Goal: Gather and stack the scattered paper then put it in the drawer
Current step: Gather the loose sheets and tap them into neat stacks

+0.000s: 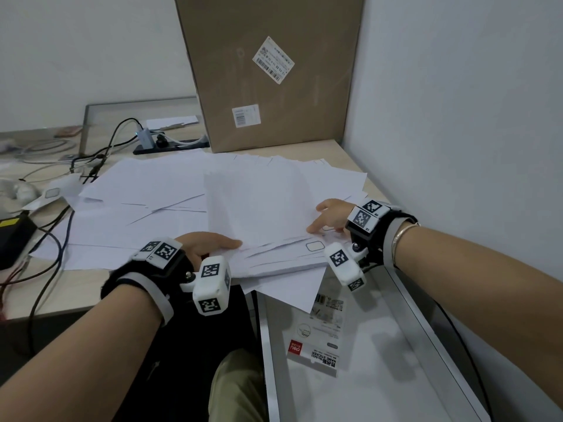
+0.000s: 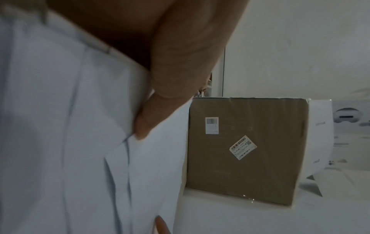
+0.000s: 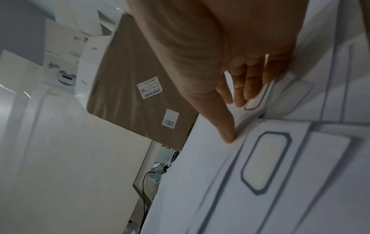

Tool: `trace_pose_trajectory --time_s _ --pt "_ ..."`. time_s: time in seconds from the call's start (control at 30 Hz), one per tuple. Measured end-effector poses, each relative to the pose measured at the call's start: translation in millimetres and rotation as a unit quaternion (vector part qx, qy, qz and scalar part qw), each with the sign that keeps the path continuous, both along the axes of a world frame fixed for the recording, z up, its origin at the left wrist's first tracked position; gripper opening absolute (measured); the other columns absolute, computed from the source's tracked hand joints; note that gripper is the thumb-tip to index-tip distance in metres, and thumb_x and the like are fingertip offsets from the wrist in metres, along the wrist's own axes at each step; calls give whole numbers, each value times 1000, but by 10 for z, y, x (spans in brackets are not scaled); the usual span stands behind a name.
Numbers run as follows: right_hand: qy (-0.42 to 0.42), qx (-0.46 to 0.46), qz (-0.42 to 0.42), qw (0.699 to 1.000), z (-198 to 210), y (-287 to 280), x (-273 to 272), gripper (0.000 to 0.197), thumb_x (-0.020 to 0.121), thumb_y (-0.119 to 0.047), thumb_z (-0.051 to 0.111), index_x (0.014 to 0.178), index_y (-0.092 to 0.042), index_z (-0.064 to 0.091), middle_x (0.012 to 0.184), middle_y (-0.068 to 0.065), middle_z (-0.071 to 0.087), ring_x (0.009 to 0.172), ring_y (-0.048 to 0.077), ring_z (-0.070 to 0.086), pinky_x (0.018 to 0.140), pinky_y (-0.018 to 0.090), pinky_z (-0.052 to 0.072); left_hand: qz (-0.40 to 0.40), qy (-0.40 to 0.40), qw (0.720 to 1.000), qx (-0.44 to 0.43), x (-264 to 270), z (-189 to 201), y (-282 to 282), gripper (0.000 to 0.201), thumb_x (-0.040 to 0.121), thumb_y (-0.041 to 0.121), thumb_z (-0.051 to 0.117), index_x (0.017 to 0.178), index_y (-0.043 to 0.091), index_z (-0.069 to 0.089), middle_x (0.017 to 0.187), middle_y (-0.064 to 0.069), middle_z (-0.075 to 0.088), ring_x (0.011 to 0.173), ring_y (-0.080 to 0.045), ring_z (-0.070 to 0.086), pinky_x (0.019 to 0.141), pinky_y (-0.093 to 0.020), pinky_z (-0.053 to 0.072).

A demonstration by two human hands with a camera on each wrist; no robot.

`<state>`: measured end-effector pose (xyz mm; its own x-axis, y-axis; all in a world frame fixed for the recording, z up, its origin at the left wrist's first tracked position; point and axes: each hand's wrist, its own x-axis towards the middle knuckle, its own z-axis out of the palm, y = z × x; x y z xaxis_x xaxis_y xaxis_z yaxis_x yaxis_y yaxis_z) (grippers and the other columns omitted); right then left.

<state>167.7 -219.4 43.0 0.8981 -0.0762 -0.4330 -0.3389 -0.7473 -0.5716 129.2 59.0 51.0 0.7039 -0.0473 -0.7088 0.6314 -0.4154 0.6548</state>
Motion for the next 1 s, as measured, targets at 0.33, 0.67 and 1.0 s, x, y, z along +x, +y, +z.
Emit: trace_pose_trajectory --time_s 0.33,0.67,1.0 --pt "-25 121 -35 992 -101 -177 -11 58 83 -26 72 133 -14 47 74 0 54 59 12 44 50 21 35 4 -128 989 80 115 112 -370 48 90 6 60 134 -7 46 75 -10 60 63 -18 51 53 -24 45" --pt "-110 394 -49 911 526 -477 -24 48 84 -18 69 128 -4 54 104 4 71 92 19 69 80 31 56 50 -275 954 -107 30 283 -188 14 87 0 63 99 6 60 84 -9 61 80 -28 57 67 -34 48" --pt "-225 477 -19 849 991 -78 -111 41 74 -14 74 112 -6 63 114 16 67 94 27 67 87 40 56 84 -380 893 -225 219 636 -450 75 52 25 87 121 8 62 115 -8 70 106 -27 67 97 -47 50"
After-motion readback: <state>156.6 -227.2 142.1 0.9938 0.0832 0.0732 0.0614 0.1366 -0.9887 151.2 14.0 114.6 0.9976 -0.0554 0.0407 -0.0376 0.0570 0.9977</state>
